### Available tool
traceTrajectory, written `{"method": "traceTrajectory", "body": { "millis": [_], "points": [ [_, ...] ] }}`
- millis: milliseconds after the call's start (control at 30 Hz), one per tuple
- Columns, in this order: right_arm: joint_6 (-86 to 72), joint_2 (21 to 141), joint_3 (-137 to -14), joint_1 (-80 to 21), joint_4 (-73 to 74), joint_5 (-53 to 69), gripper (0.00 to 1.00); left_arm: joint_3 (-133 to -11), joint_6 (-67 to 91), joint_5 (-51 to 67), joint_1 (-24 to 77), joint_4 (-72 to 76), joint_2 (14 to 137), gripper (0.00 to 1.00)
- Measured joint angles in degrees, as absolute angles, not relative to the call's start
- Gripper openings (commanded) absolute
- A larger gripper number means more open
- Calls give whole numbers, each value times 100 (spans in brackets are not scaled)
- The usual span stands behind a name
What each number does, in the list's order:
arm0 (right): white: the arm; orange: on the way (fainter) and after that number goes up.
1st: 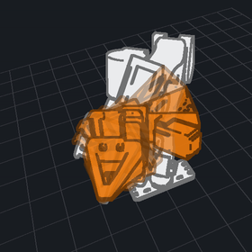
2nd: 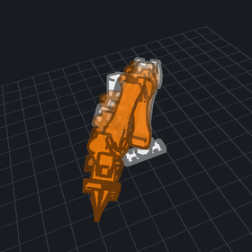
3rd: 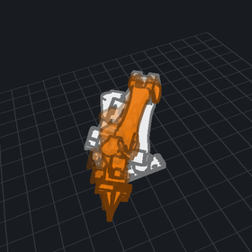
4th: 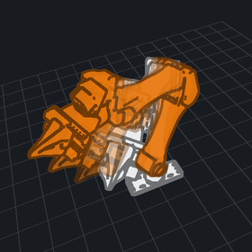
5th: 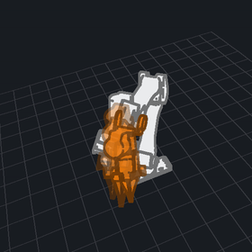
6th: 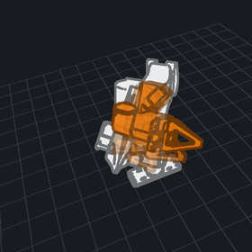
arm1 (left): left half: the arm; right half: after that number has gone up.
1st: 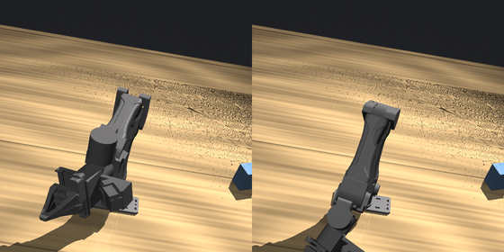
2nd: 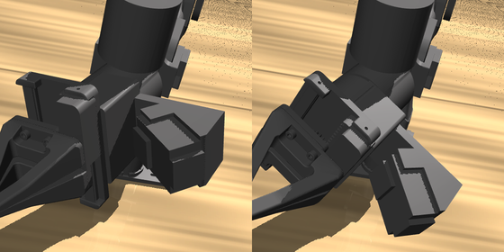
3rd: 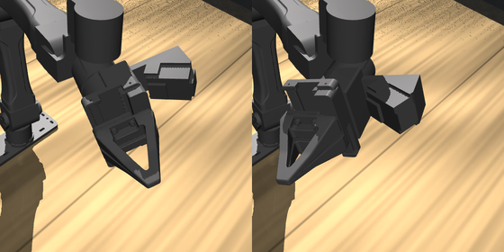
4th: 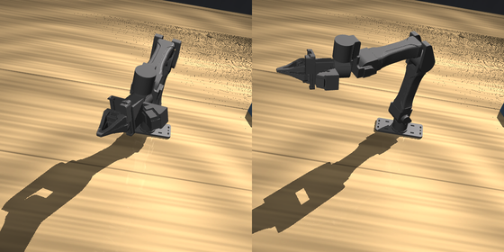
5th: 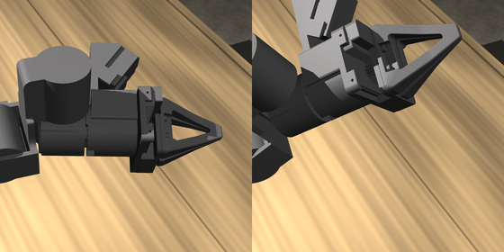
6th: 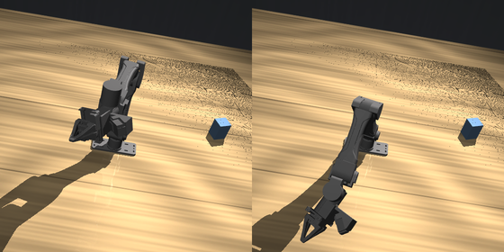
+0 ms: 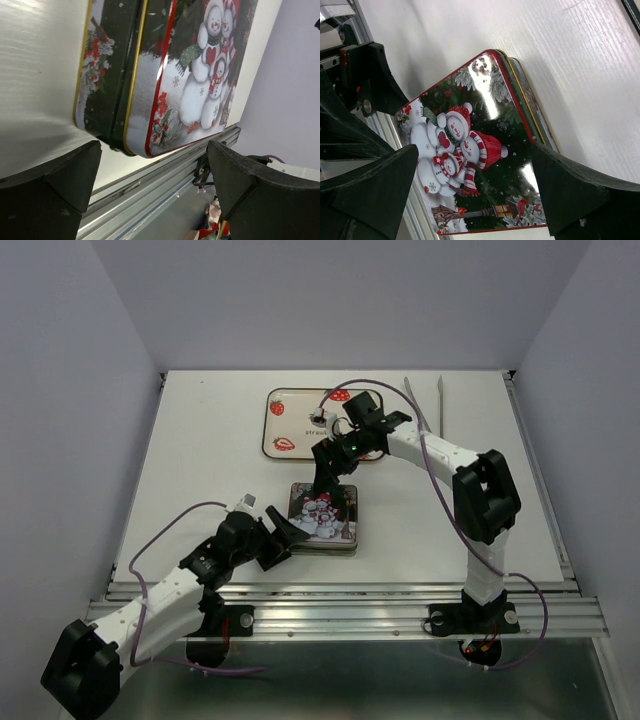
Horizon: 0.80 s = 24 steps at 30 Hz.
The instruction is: Pack the cookies
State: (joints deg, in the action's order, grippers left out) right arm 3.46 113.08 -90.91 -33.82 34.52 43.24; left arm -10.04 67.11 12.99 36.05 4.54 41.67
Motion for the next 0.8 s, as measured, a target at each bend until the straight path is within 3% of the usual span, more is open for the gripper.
{"method": "traceTrajectory", "body": {
  "millis": [333, 533, 667, 800],
  "points": [
    [-141, 10350, -8580, -3382, 3114, 2906, 100, -2228, 6451, 556, 3605, -1304, 3232, 99],
    [-497, 9393, -7900, -3382, 2464, 2504, 100, -3439, 5859, 154, 3605, -1420, 3730, 99],
    [-567, 9723, -8178, -3382, 2340, 2502, 100, -3712, 5513, 189, 3605, -1444, 4322, 99],
    [-633, 10484, -8604, -3382, 2342, 2604, 100, -3465, 5452, 357, 3612, -1573, 4058, 99]
  ]
}}
